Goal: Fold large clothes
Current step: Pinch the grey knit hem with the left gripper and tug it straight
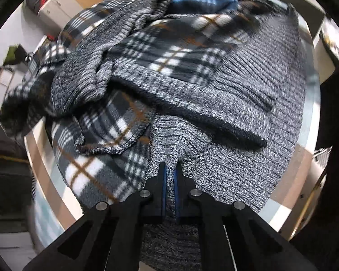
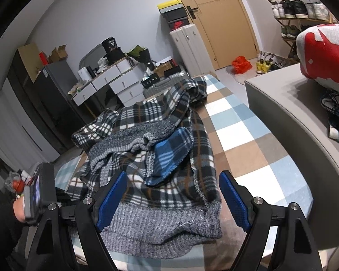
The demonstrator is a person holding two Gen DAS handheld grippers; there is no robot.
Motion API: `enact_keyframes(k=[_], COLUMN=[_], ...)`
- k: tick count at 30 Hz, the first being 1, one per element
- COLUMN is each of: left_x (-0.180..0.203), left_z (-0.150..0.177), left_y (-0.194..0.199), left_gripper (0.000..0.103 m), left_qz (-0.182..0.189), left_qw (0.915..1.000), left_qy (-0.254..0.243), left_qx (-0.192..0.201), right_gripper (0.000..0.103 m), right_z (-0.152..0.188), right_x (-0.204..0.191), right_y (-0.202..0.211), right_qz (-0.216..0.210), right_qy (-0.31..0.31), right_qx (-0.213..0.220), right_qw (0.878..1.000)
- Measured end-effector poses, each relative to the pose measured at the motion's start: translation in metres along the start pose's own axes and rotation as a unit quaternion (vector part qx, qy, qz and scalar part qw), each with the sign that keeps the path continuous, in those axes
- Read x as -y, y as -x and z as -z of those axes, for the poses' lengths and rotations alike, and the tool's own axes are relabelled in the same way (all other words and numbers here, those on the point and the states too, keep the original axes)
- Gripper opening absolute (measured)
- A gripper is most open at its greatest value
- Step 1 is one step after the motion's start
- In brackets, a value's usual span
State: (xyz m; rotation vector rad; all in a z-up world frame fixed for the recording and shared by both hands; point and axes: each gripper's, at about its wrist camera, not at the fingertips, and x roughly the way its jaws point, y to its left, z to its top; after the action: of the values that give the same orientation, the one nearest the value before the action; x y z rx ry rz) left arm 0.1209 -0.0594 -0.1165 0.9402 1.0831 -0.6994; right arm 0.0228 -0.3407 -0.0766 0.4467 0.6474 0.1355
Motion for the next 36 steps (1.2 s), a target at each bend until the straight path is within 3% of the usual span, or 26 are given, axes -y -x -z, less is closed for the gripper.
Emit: enact_keyframes(k=[2,8,12,19,23,24,26,29,31,33,36], left_x=[-0.001,-0.012,-0.019,0.013,0.036,0.043,0.067,0.094,0.106,0.106,0.076], left_z=[0.0,0.006,0.011,0.025,0.031,0.031,0.036,0.047,0.056,0.054,0.05], left_y=[0.004,0.021,0.044,0.059,0.075,0.078,0.081,0.061,0.052,0.057,0.082], left_gripper=[0.0,0.0,0.0,0.0,0.0,0.0,0.0,0.0,0.005,0.005,0.006], left_qz=[-0.001,0.048,0.056,0.064,0.091,0.1,0.082,0.102,0.084,0.076,0.078], left_qw=[1.0,0.9977,0.9961,0.9974,0.995,0.9937,0.9921,0.9845,0.9836,0.9858,0.9922], left_qy=[0.0,0.047,0.059,0.013,-0.007,-0.019,-0.074,-0.141,-0.159,-0.148,-0.06], left_qx=[0.007,0.01,0.035,0.03,0.04,0.046,0.06,0.024,0.007,0.026,0.076], right_gripper=[0.084,0.084,0.084,0.084,0.084,0.084,0.084,0.084,0.084,0.084,0.084], right_z=[0.0,-0.001,0.0,0.001,0.002,0.002,0.002,0.002,0.003,0.004,0.005], right_x=[0.002,0.009,0.009,0.007,0.004,0.004,0.003,0.002,0.002,0.002,0.002], right_y=[-0.001,-0.004,-0.004,-0.006,-0.006,-0.007,-0.009,-0.013,-0.014,-0.015,-0.014], right_qz=[-0.001,-0.007,-0.008,-0.009,-0.009,-0.009,-0.01,-0.007,-0.009,-0.009,-0.009], right_qy=[-0.007,-0.029,-0.033,-0.035,-0.038,-0.039,-0.039,-0.039,-0.039,-0.041,-0.042], right_qx=[-0.003,-0.011,-0.014,-0.019,-0.02,-0.021,-0.026,-0.033,-0.037,-0.039,-0.039], right_qw=[1.0,1.0,0.999,0.999,0.999,0.999,0.999,0.999,0.998,0.998,0.998])
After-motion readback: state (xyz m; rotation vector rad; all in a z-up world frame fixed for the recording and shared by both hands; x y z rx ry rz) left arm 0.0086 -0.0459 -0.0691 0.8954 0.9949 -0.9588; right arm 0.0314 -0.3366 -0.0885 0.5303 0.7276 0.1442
